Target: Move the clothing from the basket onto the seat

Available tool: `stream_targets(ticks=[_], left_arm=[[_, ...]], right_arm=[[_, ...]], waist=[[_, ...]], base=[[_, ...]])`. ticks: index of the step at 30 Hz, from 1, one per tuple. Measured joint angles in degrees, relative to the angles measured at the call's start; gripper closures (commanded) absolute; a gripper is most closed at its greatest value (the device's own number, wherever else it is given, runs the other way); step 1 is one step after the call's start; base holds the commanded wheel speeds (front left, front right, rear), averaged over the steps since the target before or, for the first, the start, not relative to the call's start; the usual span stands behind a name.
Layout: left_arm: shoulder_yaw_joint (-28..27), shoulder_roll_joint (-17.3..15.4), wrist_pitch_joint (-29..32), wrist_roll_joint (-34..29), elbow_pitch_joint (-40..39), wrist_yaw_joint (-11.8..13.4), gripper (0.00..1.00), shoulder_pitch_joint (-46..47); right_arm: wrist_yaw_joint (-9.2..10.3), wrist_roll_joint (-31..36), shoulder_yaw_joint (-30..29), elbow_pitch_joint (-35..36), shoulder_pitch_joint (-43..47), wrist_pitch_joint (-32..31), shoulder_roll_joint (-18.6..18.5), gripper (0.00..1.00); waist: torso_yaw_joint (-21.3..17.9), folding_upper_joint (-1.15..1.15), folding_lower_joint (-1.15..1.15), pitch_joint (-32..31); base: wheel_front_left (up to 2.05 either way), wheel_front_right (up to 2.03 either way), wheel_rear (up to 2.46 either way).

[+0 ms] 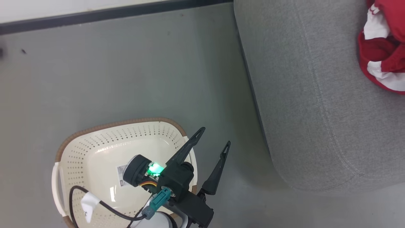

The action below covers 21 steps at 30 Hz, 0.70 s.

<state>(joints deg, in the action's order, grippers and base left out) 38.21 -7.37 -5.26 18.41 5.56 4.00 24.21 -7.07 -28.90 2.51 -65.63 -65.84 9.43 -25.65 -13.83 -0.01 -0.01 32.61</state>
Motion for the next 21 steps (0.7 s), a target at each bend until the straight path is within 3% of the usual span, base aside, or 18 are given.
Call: stream_targets(ticks=[10, 21], left_arm=[[-0.33, 0.37, -2.00, 2.20, 2.61, -0.05, 0.00, -1.37], [-2.47, 0.37, -4.16, 3.31, 4.80, 0.11, 0.00, -4.12]], right_arm=[[0.00, -1.04, 5.37, 2.03, 7.88, -3.60, 3.33, 0.00], [-0.02, -2.71, 10.58, 11.69, 16.92, 0.47, 5.98, 0.00]], waist=[[-0.87, 0.00, 0.00, -4.41], [-1.51, 0.00, 0.00, -10.23]], base=[[0.00, 0.00, 0.00], [0.00, 0.00, 0.00]])
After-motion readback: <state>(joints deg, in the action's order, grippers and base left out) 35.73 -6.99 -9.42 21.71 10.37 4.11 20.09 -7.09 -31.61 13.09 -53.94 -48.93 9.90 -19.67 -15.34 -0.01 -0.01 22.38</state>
